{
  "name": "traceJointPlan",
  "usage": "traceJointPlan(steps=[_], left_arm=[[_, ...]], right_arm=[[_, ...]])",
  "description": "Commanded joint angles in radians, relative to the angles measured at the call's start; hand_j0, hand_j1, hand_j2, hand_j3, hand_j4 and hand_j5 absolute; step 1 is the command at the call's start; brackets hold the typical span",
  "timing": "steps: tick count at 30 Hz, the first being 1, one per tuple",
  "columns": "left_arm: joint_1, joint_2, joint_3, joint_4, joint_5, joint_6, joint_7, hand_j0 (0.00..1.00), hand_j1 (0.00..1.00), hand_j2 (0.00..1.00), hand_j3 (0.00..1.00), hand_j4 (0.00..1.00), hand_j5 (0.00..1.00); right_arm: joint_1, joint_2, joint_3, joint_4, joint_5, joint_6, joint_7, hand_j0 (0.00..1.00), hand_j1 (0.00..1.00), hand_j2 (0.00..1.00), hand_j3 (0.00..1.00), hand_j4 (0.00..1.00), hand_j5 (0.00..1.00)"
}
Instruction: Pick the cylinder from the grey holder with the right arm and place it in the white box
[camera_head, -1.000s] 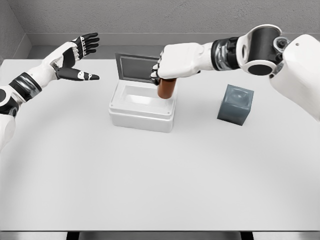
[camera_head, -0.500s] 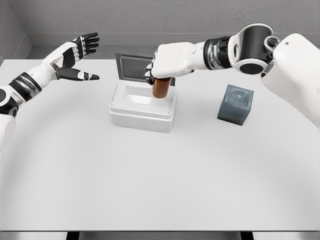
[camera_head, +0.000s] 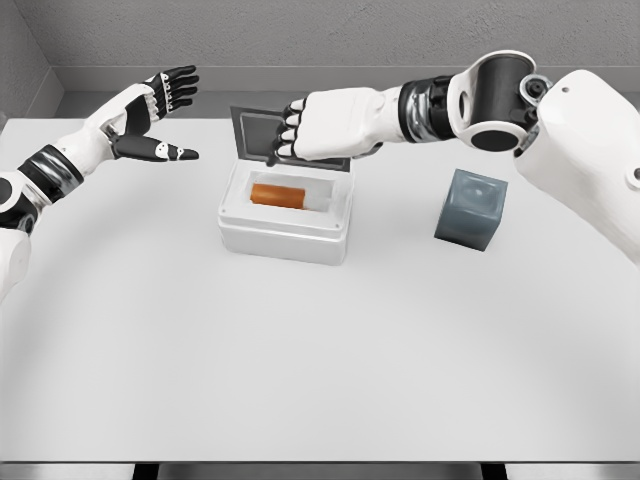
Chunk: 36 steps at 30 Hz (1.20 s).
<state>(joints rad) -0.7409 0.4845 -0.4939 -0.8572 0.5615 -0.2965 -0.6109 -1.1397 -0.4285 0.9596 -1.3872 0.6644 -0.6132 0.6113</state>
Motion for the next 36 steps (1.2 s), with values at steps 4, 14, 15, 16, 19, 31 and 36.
traceJointPlan(steps=[4,14,15,16,19,31,36], left_arm=[[0.000,-0.011,-0.005,-0.002,0.006,0.003,0.000,1.00,1.00,1.00,1.00,1.00,1.00],[0.000,-0.052,-0.008,-0.003,0.006,0.023,0.000,1.00,1.00,1.00,1.00,1.00,1.00],[0.000,-0.053,-0.012,-0.003,0.006,0.023,0.000,1.00,1.00,1.00,1.00,1.00,1.00],[-0.002,-0.057,-0.012,-0.003,0.006,0.023,0.000,1.00,1.00,1.00,1.00,1.00,1.00],[-0.008,-0.066,-0.014,-0.005,0.006,0.023,0.000,1.00,1.00,1.00,1.00,1.00,1.00],[-0.008,-0.089,-0.015,-0.014,0.000,0.022,0.000,1.00,1.00,1.00,1.00,1.00,1.00],[0.003,-0.083,-0.014,-0.048,0.003,0.017,0.000,1.00,1.00,1.00,1.00,1.00,1.00]], right_arm=[[0.002,-0.058,-0.027,-0.064,-0.016,0.002,0.000,1.00,1.00,1.00,1.00,1.00,1.00],[0.506,-0.549,-0.804,-0.237,-0.632,0.002,0.000,1.00,1.00,1.00,1.00,1.00,1.00],[0.645,-0.539,-0.936,-0.239,-0.680,0.002,0.000,1.00,1.00,1.00,1.00,1.00,1.00],[0.761,-0.536,-1.016,-0.240,-0.746,0.002,0.000,1.00,1.00,1.00,1.00,1.00,1.00],[0.931,-0.469,-1.098,-0.240,-0.848,0.002,0.000,1.00,1.00,1.00,1.00,1.00,1.00],[1.072,-0.338,-1.116,-0.247,-0.847,0.002,0.000,1.00,1.00,1.00,1.00,1.00,1.00],[1.074,-0.328,-1.115,-0.248,-0.847,0.002,0.000,1.00,1.00,1.00,1.00,1.00,1.00]])
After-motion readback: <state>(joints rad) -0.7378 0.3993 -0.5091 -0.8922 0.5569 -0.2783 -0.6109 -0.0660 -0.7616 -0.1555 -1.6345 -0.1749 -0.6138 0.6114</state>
